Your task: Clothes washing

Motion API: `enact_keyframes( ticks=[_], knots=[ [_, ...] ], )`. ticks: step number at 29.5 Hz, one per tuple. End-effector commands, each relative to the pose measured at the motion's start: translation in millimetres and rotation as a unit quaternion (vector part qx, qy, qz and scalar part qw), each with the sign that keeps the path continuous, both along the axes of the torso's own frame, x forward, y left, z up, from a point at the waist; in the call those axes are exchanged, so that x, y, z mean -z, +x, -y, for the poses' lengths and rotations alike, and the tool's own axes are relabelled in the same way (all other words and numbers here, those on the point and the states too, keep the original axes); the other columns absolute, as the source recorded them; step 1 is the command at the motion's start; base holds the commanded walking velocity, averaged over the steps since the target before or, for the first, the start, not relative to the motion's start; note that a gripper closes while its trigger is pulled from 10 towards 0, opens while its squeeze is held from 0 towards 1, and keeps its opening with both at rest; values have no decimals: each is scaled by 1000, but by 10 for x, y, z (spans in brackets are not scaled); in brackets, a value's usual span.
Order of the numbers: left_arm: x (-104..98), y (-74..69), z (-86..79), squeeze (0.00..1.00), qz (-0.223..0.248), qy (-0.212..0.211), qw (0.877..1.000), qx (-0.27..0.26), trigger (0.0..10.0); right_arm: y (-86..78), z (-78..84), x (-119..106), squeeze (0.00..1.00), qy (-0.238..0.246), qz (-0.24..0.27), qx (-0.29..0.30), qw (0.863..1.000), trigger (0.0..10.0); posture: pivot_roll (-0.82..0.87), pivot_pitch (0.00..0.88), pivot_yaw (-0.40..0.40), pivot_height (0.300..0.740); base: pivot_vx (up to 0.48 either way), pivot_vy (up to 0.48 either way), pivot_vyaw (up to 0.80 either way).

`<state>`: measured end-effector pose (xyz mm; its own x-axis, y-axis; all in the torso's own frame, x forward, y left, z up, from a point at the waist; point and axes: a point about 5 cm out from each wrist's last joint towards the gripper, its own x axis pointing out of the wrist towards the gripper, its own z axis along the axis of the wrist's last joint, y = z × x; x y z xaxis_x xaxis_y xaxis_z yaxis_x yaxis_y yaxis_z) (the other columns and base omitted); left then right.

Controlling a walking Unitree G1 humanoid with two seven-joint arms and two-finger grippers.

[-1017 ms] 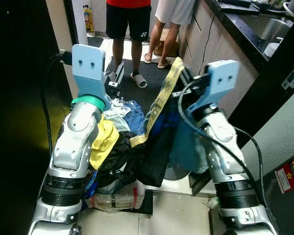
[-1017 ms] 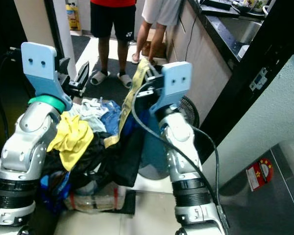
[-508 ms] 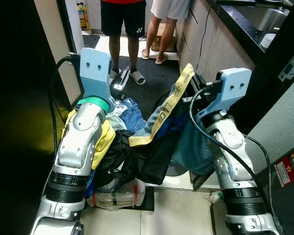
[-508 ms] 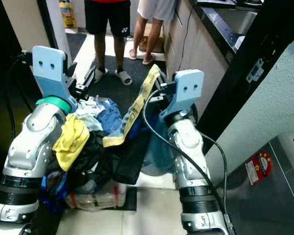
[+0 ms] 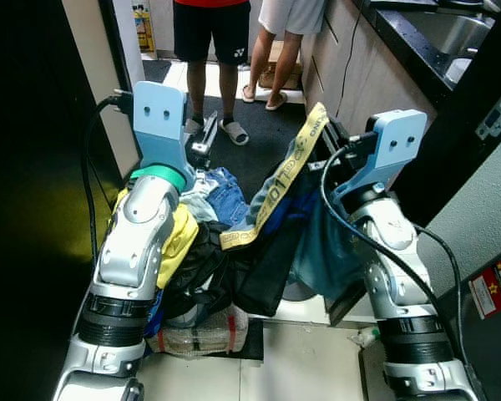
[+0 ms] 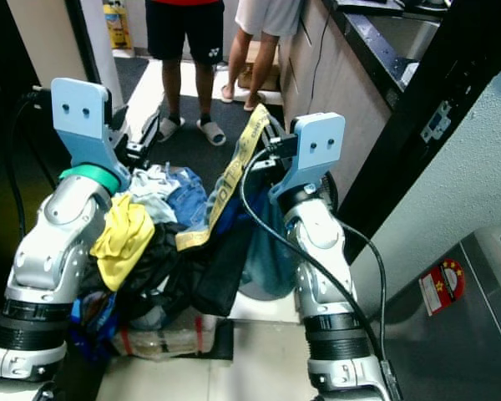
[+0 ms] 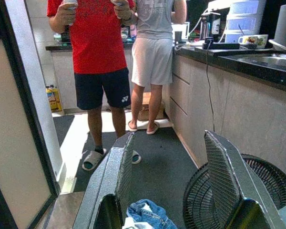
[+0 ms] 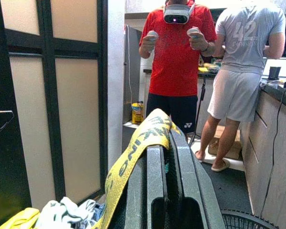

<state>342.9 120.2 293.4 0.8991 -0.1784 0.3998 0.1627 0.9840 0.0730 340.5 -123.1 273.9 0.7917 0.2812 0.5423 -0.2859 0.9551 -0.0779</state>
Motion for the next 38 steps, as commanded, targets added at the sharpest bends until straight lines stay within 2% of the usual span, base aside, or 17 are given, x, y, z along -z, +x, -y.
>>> enact_keyframes(
  ticks=[1, 6, 8, 9, 11, 15, 16, 18, 20, 26, 29, 34, 38],
  knots=[
    [37, 1, 27, 0, -3, 5, 1000, 5, 10000, -12, 39, -16, 0, 4, 5, 5, 1000, 10000, 57, 89, 10, 740, 0, 0, 0],
    [46, 47, -52, 0, -6, 7, 1000, -10, 10000, 25, 12, 9, 0, 0, 0, 13, 1000, 10000, 66, 100, -3, 740, 0, 0, 0],
    [78, 75, -203, 0, -11, 7, 999, -41, 10000, 73, -79, 17, 0, -12, -4, 9, 1000, 10000, 89, 110, -32, 740, 0, 0, 0],
    [78, 75, -203, 0, -11, 7, 999, -41, 10000, 73, -79, 17, 0, -12, -4, 9, 1000, 10000, 89, 110, -32, 740, 0, 0, 0],
    [125, 68, -353, 0, -16, 9, 997, -71, 10000, 117, -195, 21, 0, -19, -8, -7, 1000, 10000, 104, 115, -48, 740, 0, 0, 0],
    [175, 47, -454, 0, -21, 12, 995, -93, 10000, 145, -290, 25, 0, -22, -12, -25, 999, 10000, 133, 127, -86, 740, 0, 0, 0],
    [214, 20, -517, 0, -25, 12, 994, -106, 10000, 164, -375, 25, 0, -21, -17, -43, 999, 10000, 156, 140, -118, 740, 0, 0, 0],
    [270, -20, -593, 0, -31, 6, 992, -124, 10000, 181, -482, 29, 0, -23, -24, -66, 997, 10000, 168, 147, -135, 740, 0, 0, 0],
    [286, -32, -615, 0, -32, 2, 991, -129, 10000, 185, -508, 35, 0, -23, -26, -70, 997, 10000, 173, 148, -144, 740, 0, 0, 0],
    [311, -40, -628, 0, -34, -3, 991, -133, 10000, 211, -480, 69, 0, -15, -36, -59, 998, 10000, 167, 145, -140, 740, 0, 0, 0],
    [311, 9, -553, 0, -36, -3, 992, -120, 10000, 220, -350, 113, 0, -7, -41, -31, 999, 10000, 132, 133, -103, 740, 0, 0, 0],
    [293, 36, -508, 0, -34, -5, 993, -111, 10000, 226, -283, 135, 0, -7, -42, -14, 999, 10000, 122, 132, -93, 740, 0, 0, 0],
    [276, 66, -463, 0, -34, -6, 994, -102, 10000, 225, -231, 155, 0, -19, -39, 11, 999, 10000, 107, 128, -73, 740, 0, 0, 741]
  ],
)
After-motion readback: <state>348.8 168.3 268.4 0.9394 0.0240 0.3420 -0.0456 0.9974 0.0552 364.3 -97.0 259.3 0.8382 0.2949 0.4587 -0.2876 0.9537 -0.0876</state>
